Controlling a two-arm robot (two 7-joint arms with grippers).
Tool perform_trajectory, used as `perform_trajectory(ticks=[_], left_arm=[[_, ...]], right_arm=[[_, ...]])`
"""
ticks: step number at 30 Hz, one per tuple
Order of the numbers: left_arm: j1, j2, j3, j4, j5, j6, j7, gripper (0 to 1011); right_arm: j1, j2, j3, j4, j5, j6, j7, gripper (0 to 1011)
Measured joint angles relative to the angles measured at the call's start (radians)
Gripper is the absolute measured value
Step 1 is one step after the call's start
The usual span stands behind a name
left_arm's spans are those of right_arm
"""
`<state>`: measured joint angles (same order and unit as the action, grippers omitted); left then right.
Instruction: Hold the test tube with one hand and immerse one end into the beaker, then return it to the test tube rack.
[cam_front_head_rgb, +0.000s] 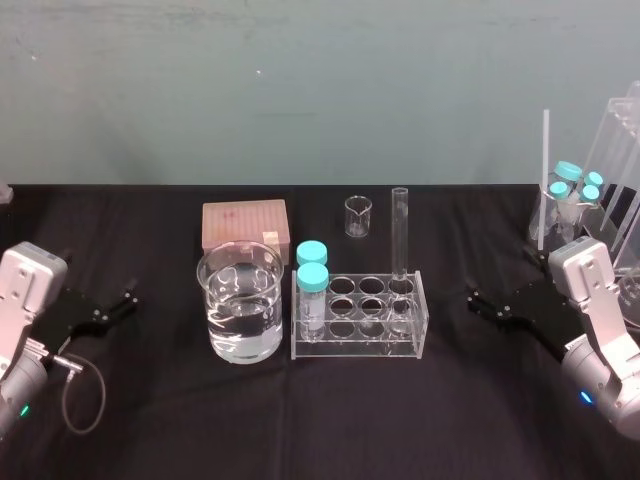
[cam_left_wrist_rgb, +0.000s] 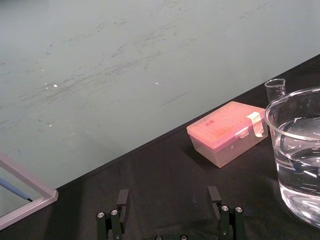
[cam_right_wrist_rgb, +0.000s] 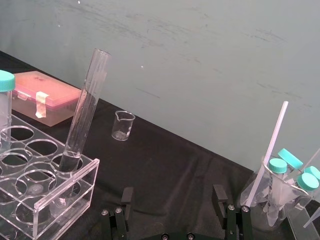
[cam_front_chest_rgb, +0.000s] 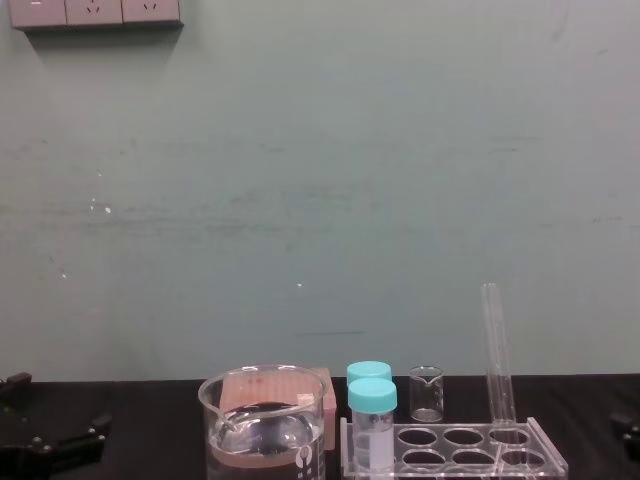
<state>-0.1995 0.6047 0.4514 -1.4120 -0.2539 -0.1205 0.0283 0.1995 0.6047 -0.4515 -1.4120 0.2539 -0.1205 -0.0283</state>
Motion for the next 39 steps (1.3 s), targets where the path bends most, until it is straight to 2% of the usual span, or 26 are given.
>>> perform_trajectory(ticks=[14, 17, 18, 21, 23, 24, 27, 28, 29, 32, 39], left_arm=[[0.0, 0.0, 0.0, 0.0, 0.0, 0.0, 0.0, 1000], [0.0, 0.0, 0.0, 0.0, 0.0, 0.0, 0.0, 1000], [0.0, 0.0, 0.0, 0.0, 0.0, 0.0, 0.0, 1000], [0.0, 0.0, 0.0, 0.0, 0.0, 0.0, 0.0, 1000], [0.0, 0.0, 0.0, 0.0, 0.0, 0.0, 0.0, 1000], [0.0, 0.0, 0.0, 0.0, 0.0, 0.0, 0.0, 1000], [0.0, 0.0, 0.0, 0.0, 0.0, 0.0, 0.0, 1000], [0.0, 0.0, 0.0, 0.0, 0.0, 0.0, 0.0, 1000], [0.0, 0.0, 0.0, 0.0, 0.0, 0.0, 0.0, 1000], [0.0, 0.0, 0.0, 0.0, 0.0, 0.0, 0.0, 1000], [0.0, 0.0, 0.0, 0.0, 0.0, 0.0, 0.0, 1000]], right_arm=[[-0.001, 0.0, 0.002, 0.0, 0.001, -0.001, 0.002, 1000], [-0.009, -0.008, 0.026, -0.007, 0.038, -0.007, 0.029, 1000], [-0.014, -0.015, 0.045, -0.013, 0.073, -0.008, 0.049, 1000], [-0.022, -0.026, 0.073, -0.024, 0.134, -0.005, 0.081, 1000], [-0.03, -0.039, 0.111, -0.044, 0.218, 0.012, 0.132, 1000], [-0.03, -0.039, 0.111, -0.044, 0.218, 0.012, 0.132, 1000], [-0.034, -0.05, 0.145, -0.073, 0.31, 0.051, 0.2, 1000], [-0.034, -0.05, 0.145, -0.073, 0.31, 0.051, 0.2, 1000], [-0.031, -0.053, 0.153, -0.081, 0.34, 0.072, 0.23, 1000], [-0.02, -0.059, 0.157, -0.092, 0.376, 0.105, 0.281, 1000], [0.029, -0.08, 0.136, -0.079, 0.398, 0.167, 0.368, 1000]])
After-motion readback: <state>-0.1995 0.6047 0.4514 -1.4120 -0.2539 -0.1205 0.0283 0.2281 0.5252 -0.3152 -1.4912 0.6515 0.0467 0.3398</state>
